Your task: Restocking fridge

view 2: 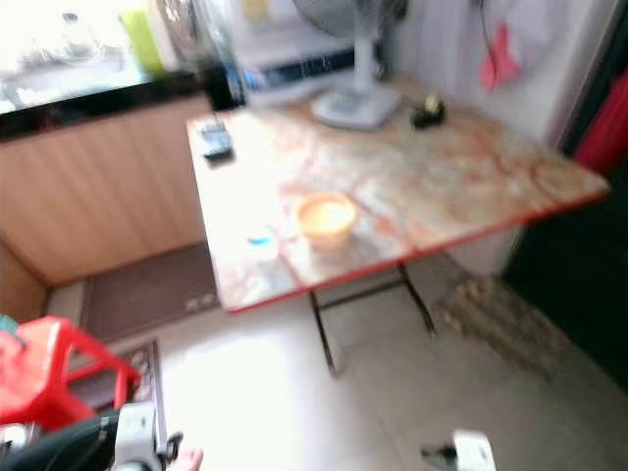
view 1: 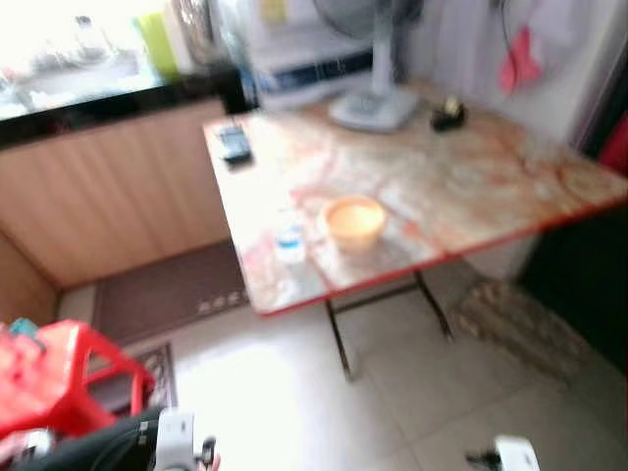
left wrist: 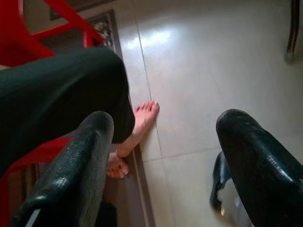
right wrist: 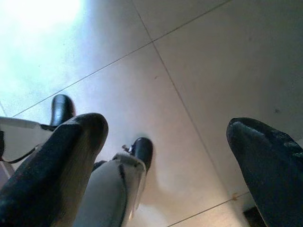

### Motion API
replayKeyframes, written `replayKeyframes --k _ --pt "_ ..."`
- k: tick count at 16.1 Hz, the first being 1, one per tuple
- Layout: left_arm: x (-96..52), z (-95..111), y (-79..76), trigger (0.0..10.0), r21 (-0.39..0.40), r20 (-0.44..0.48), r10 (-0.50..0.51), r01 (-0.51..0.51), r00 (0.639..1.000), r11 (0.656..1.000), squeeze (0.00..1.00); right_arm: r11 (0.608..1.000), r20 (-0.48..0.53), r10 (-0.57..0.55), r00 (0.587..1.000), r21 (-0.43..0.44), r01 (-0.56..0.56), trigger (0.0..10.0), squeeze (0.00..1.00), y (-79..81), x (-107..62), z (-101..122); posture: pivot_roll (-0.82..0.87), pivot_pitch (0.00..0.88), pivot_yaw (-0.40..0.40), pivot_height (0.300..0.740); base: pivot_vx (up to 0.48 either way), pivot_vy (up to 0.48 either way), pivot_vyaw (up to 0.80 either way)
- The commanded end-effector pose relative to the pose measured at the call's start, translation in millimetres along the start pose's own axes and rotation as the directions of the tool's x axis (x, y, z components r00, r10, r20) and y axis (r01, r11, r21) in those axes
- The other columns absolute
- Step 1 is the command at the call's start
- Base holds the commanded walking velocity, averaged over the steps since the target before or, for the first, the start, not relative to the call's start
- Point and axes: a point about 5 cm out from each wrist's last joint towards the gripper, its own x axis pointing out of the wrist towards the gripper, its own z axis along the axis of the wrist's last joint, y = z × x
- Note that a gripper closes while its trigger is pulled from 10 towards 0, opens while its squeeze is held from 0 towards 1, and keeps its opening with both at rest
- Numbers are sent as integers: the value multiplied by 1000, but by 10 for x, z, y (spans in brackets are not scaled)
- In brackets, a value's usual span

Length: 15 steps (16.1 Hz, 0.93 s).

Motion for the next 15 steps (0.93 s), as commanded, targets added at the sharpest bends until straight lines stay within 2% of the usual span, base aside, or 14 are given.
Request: replayKeyframes --k 1,2,3,4,6,7,8,10,11,12,15 --pt "16 142 38 10000 12 103 25 -26 994 1000 0 1000 9 16 1000 -20 -16 10000 0 46 13 48 130 0 32 740 0 0 0" --pt "148 724 156 10000 36 270 39 -50 962 998 0 1000 12 15 1000 -11 -15 10000 0 47 14 54 132 0 34 740 0 0 0" --pt "166 1417 179 10000 28 480 41 -62 877 998 0 1000 15 15 1000 -10 -15 10000 0 47 14 60 134 0 33 740 0 0 0" --pt "125 1609 145 10000 68 563 26 -77 826 995 0 1000 17 11 1000 0 -11 10000 0 44 14 63 135 0 33 740 0 0 0" --pt "46 1901 82 10000 84 674 18 -101 738 991 0 1000 18 7 1000 10 -7 10000 0 40 14 65 139 0 31 740 0 0 0" --pt "-16 2074 12 10000 112 735 -14 -101 678 989 0 1000 19 6 1000 17 -6 10000 0 40 14 67 138 0 30 740 0 0 0" --pt "-122 2308 -128 10000 161 803 -88 -73 590 984 0 999 21 2 1000 35 -2 10000 0 40 15 65 138 0 30 740 0 0 0" --pt "-293 2598 -353 10000 207 857 -186 9 481 978 0 998 23 -5 1000 56 3 10000 0 34 14 67 143 0 31 740 0 0 0" --pt "-437 2771 -553 10000 249 876 -265 93 404 964 0 998 25 -9 1000 70 7 10000 0 30 14 68 146 0 29 740 0 0 0" --pt "-490 2811 -635 10000 269 878 -294 118 378 956 0 997 27 -11 1000 75 9 10000 0 29 14 71 148 0 30 740 0 0 0" --pt "-531 2771 -765 10000 293 862 -348 199 369 935 0 994 37 -23 999 106 19 10000 0 26 14 75 145 0 29 740 0 0 0"
